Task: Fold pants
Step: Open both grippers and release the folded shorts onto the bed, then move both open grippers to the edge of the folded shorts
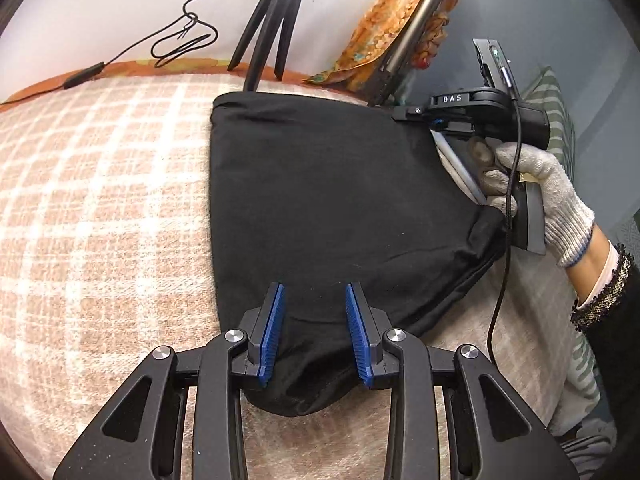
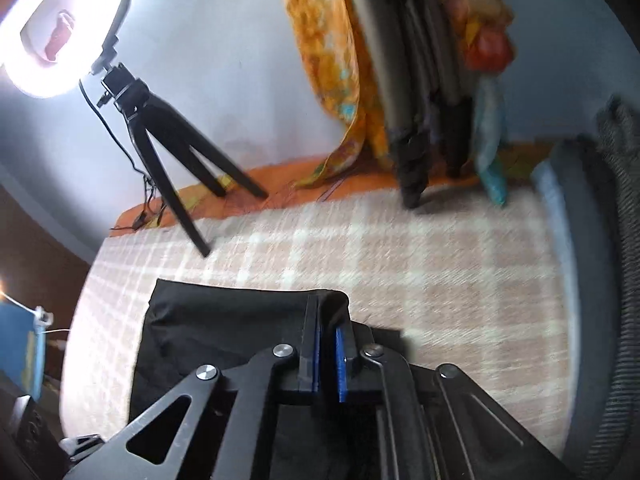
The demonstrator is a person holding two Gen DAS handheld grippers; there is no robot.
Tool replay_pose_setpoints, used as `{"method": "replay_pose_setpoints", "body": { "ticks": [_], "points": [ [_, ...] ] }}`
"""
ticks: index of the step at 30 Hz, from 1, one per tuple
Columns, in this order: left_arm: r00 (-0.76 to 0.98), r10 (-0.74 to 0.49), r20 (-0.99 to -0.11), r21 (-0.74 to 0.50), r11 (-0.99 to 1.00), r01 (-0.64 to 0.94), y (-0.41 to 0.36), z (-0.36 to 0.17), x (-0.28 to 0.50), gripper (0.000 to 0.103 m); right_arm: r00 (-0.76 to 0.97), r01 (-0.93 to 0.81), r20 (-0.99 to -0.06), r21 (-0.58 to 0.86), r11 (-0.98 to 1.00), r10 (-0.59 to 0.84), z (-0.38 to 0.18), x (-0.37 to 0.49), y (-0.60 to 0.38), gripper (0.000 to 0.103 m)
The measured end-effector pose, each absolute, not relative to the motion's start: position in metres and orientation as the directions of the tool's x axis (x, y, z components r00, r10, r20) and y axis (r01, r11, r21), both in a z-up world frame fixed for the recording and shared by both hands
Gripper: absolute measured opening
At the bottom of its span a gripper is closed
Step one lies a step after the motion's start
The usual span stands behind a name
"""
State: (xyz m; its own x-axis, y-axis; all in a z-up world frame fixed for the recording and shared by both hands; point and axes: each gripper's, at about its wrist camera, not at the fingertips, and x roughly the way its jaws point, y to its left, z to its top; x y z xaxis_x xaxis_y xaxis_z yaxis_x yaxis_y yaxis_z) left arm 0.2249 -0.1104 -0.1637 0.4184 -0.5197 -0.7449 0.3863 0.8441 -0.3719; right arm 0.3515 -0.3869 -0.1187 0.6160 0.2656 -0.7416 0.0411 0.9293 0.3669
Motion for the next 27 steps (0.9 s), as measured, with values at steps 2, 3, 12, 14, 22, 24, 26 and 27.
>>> {"method": "replay_pose_setpoints", "body": {
  "ticks": [2, 3, 12, 14, 22, 24, 26, 27],
  "points": [
    [0.421, -0.518, -0.745, -0.37, 0.845, 0.385, -0.111, -0.163, 0.222, 0.03, 0.599, 0.068, -0.76, 0.363, 0.929, 0.253, -0.123, 0.352, -0.392, 0.003],
    [0.421, -0.516, -0.746, -0.365, 0.845, 0.39, -0.11, -0.16, 0.219, 0.03, 0.589, 0.056, -0.77, 0.341, 0.938, 0.245, -0.124, 0.352, -0.389, 0.004],
    [0.415, -0.532, -0.738, -0.39, 0.838, 0.38, -0.095, -0.154, 0.206, 0.03, 0.654, 0.016, -0.732, 0.266, 0.964, 0.191, -0.088, 0.334, -0.369, 0.035],
    [0.442, -0.518, -0.732, -0.388, 0.851, 0.354, -0.091, -0.15, 0.207, 0.03, 0.67, -0.072, -0.695, 0.289, 0.955, 0.261, -0.075, 0.333, -0.354, 0.039],
    [0.447, -0.51, -0.735, -0.375, 0.855, 0.359, -0.096, -0.156, 0.213, 0.03, 0.541, -0.342, -0.715, 0.294, 0.893, 0.443, -0.068, 0.368, -0.265, 0.041],
    [0.448, -0.504, -0.738, -0.353, 0.855, 0.38, -0.1, -0.156, 0.212, 0.03, 0.502, -0.391, -0.746, 0.256, 0.884, 0.438, -0.076, 0.379, -0.236, 0.041],
    [0.439, -0.511, -0.739, -0.357, 0.849, 0.389, -0.101, -0.158, 0.211, 0.03, 0.478, -0.406, -0.764, 0.246, 0.88, 0.433, -0.083, 0.395, -0.217, 0.041],
    [0.437, -0.515, -0.738, -0.358, 0.847, 0.393, -0.101, -0.159, 0.211, 0.03, 0.472, -0.406, -0.771, 0.241, 0.882, 0.428, -0.086, 0.401, -0.209, 0.041]
  ]
}}
